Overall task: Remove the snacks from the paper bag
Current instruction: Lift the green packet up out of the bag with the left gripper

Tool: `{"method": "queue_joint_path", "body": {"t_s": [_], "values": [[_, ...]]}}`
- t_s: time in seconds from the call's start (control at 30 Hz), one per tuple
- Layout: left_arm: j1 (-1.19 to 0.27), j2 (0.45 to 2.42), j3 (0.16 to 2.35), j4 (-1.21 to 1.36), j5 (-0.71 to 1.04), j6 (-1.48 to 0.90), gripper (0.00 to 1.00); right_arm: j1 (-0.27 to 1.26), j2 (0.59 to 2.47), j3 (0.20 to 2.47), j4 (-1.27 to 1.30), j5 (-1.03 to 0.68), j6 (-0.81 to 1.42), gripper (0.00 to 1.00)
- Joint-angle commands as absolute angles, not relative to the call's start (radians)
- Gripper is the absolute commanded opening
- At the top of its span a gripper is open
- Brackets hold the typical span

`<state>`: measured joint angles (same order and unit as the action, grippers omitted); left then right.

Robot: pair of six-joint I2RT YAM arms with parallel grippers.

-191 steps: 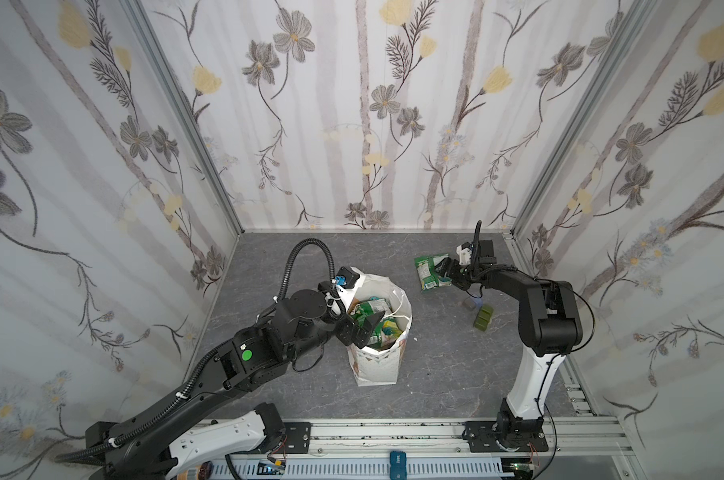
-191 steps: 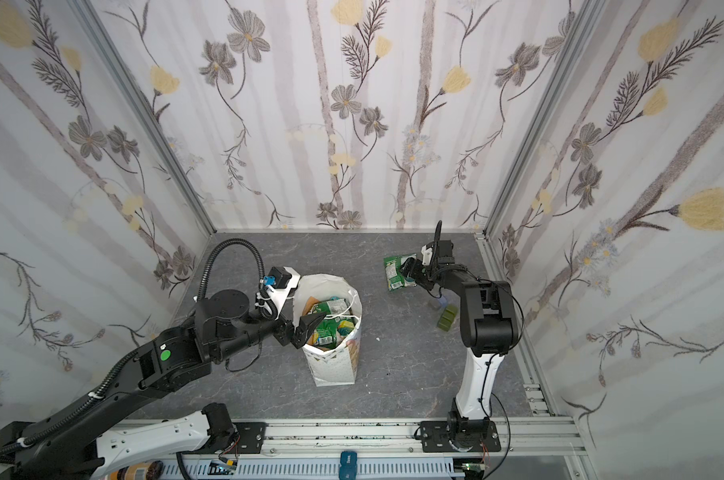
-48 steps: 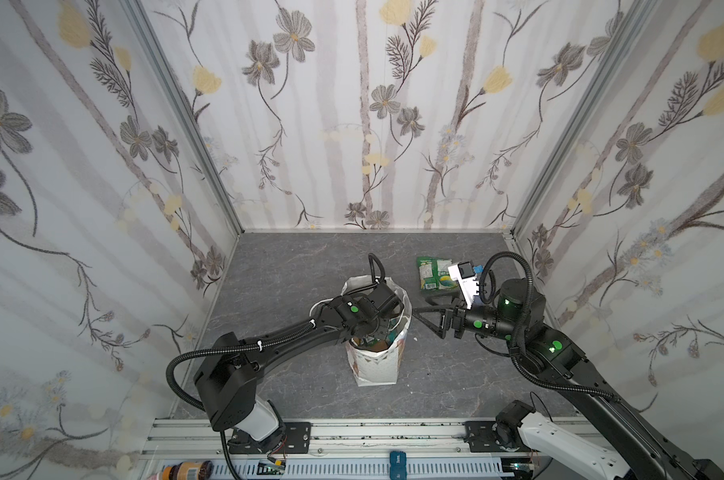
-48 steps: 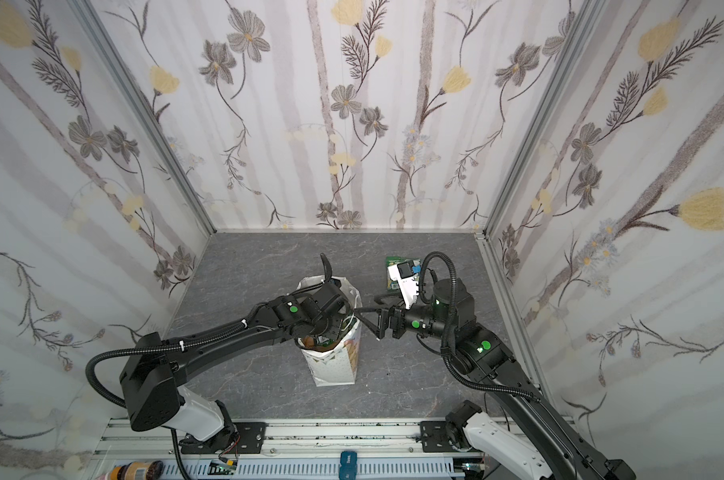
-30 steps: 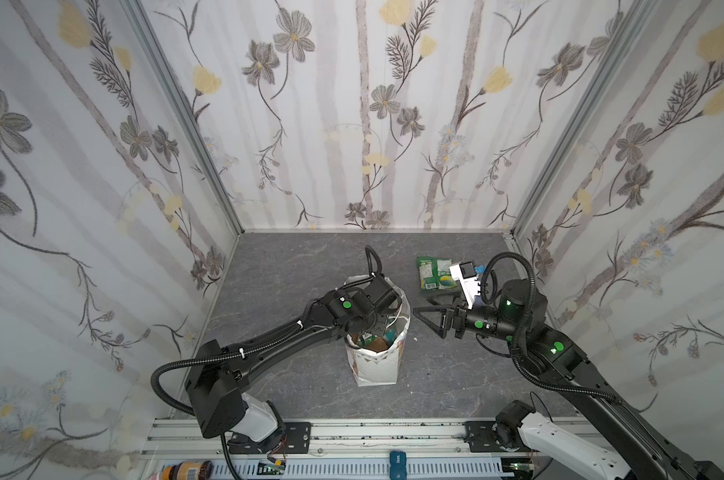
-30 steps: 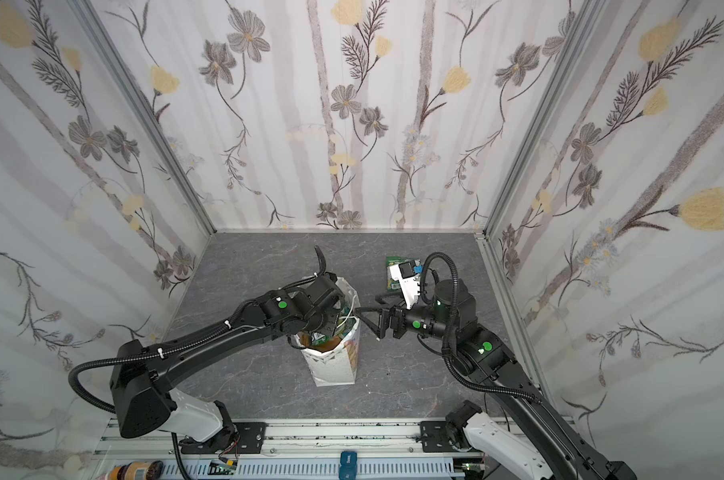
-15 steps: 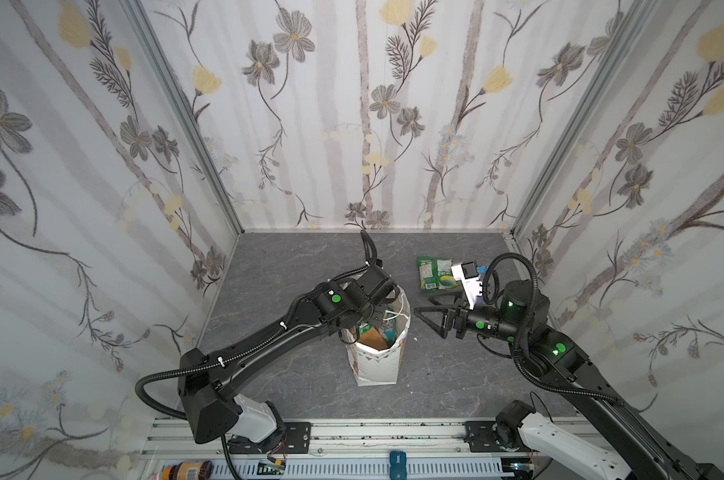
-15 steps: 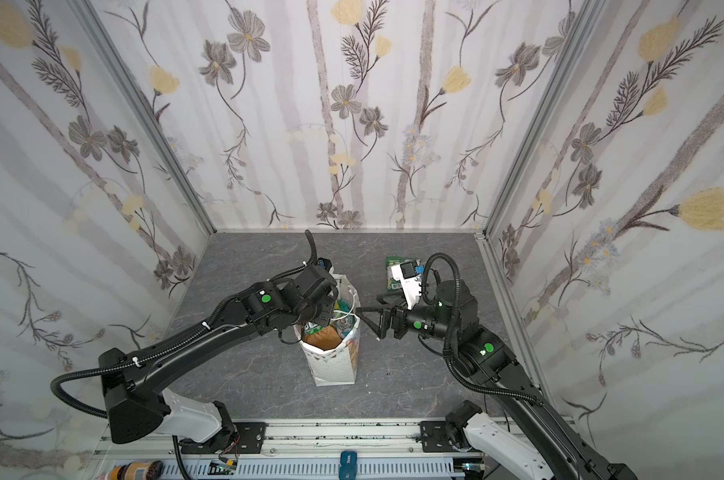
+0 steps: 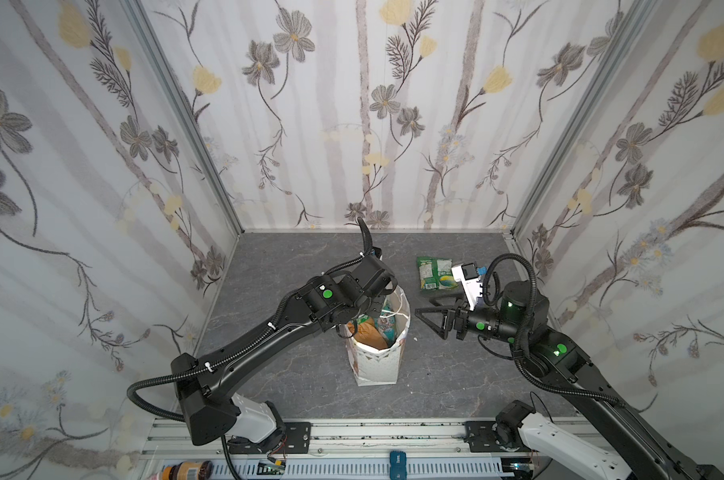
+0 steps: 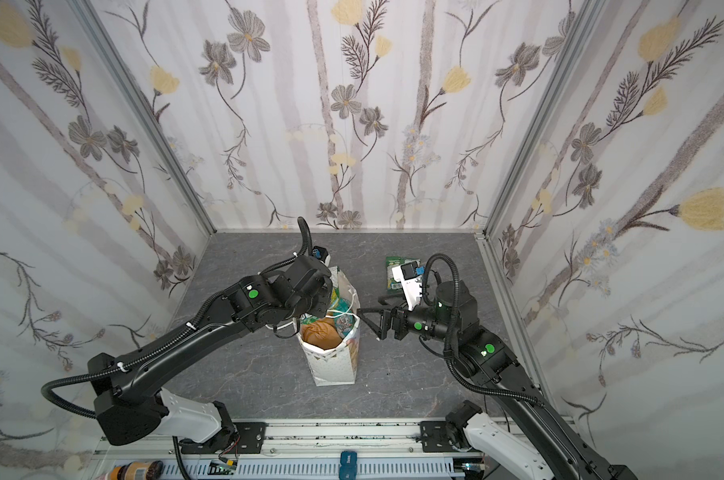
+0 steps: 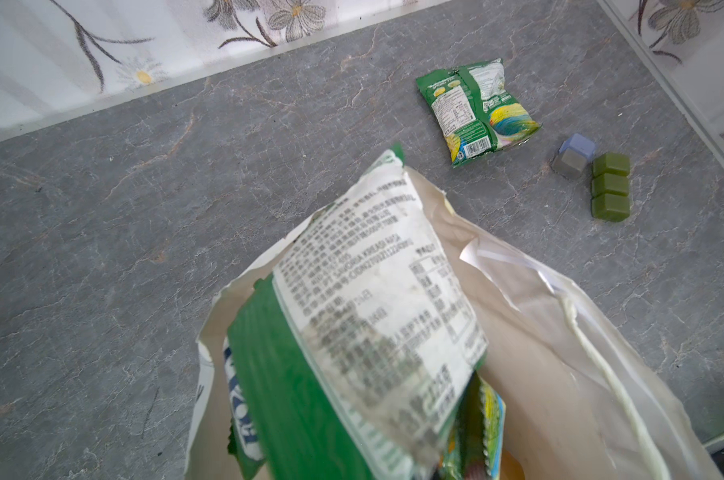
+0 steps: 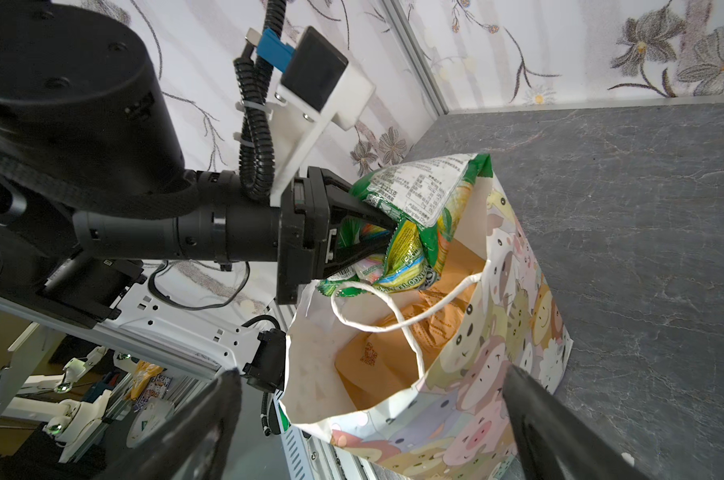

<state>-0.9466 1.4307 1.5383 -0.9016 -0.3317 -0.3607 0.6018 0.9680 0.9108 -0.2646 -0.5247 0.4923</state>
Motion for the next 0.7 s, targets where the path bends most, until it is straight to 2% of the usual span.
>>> {"method": "queue_joint_path", "body": {"t_s": [0.0,0.33,0.67], "values": [[-0.946,1.413,1.558,-0.875,-0.374,-0.331,0.00,0.603,0.968,0.913,-0.246,-0.525,0.489,0.98],[-0.947,1.343,1.546,-0.769,-0.302,-0.266,0.00,0.602,0.956,0.925,-0.237,-0.477,0.515,0.98],[-0.972,1.213,1.433,-0.512,-0.074,-0.179,0.00,0.603,0.929,0.926,-0.094,-0.460,0.637,0.98]]}}
